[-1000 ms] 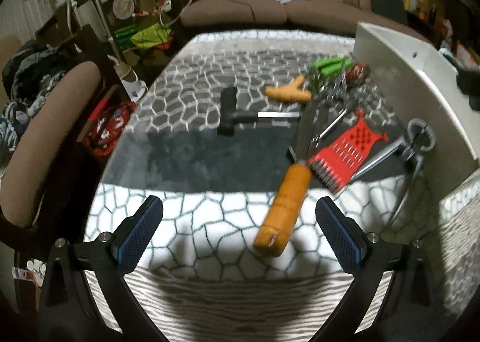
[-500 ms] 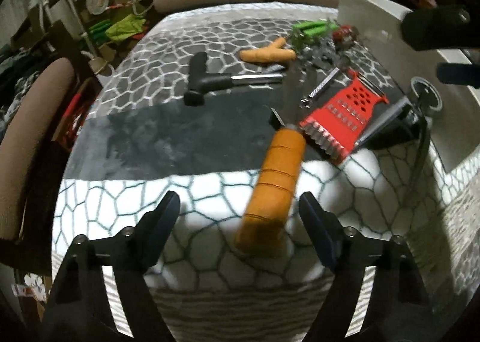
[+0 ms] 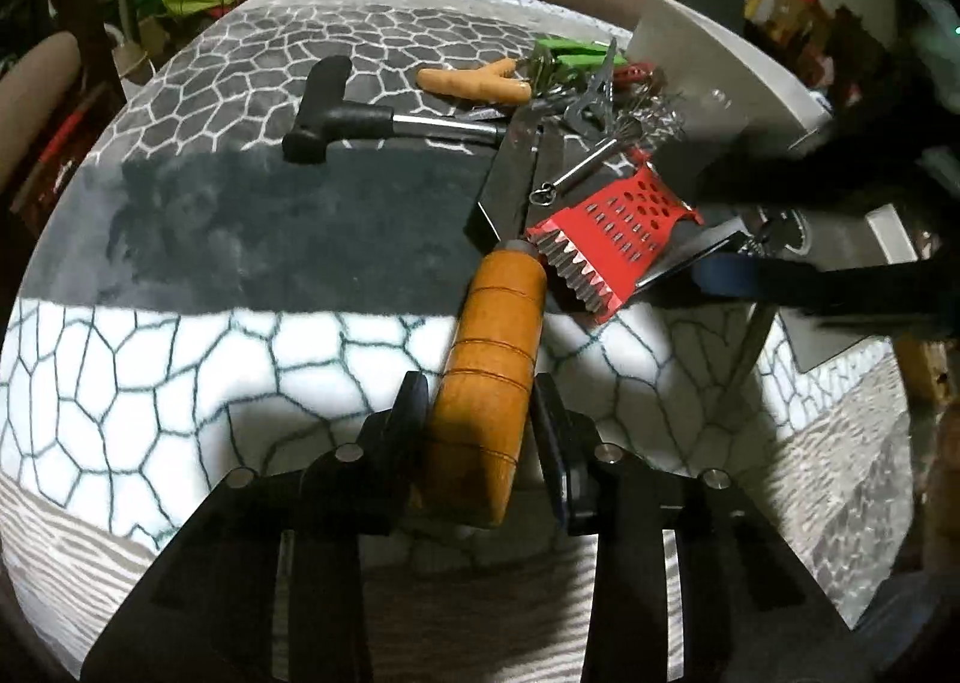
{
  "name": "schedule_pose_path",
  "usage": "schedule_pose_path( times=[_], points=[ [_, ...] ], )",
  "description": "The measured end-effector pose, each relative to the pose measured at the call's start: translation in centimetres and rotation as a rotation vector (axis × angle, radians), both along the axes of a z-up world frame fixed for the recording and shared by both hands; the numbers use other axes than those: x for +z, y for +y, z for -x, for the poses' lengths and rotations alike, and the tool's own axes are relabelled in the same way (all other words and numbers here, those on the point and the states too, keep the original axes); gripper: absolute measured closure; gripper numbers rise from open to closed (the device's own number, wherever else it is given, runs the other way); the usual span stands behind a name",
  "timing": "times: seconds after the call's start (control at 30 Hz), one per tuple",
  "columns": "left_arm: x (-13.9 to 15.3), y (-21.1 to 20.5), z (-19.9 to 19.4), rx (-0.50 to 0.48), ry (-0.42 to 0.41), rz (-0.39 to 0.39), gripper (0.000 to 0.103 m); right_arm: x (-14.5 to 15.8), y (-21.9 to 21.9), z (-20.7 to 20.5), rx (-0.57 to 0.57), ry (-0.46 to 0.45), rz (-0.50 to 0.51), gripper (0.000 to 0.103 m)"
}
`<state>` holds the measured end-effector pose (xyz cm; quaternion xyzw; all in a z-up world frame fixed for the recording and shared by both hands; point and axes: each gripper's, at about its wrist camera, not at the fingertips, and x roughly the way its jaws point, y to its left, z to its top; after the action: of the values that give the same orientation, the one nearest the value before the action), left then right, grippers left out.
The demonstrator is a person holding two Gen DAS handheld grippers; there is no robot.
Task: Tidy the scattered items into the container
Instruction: 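Reach the right tool to the orange wooden-handled spatula and grasp its handle, then lift the orange-handled spatula with the right tool and carry it over the white box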
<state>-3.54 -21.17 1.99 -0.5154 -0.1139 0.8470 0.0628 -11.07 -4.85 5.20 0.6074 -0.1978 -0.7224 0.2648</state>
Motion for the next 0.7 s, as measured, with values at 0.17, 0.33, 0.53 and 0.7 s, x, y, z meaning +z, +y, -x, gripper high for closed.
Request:
schedule_pose_path(
  times=[0.17, 0.33, 0.53, 0.7],
  points=[
    [0.1, -0.3, -0.8, -0.013, -0.011, -0.074, 0.073, -2.1, -1.7, 0.2, 0.014, -0.131, 0.057, 0.057],
    [0.0, -0.6, -0.8, -0.01, -0.03, -0.119, 0.074, -3.7, -2.7, 0.2, 0.011, -0.185, 0.046, 0.056],
    [0.4, -0.6, -0.9, -0.028, -0.025, -0.147, 0.075, -5.0, -3.0, 0.3, 0.01, -0.213, 0.038, 0.058],
    [0.6, -0.8, -0.9, -0.023, -0.025, -0.144, 0.075, -4.5, -3.5, 0.0, 0.042, -0.152, -0.027, 0.072]
  ],
)
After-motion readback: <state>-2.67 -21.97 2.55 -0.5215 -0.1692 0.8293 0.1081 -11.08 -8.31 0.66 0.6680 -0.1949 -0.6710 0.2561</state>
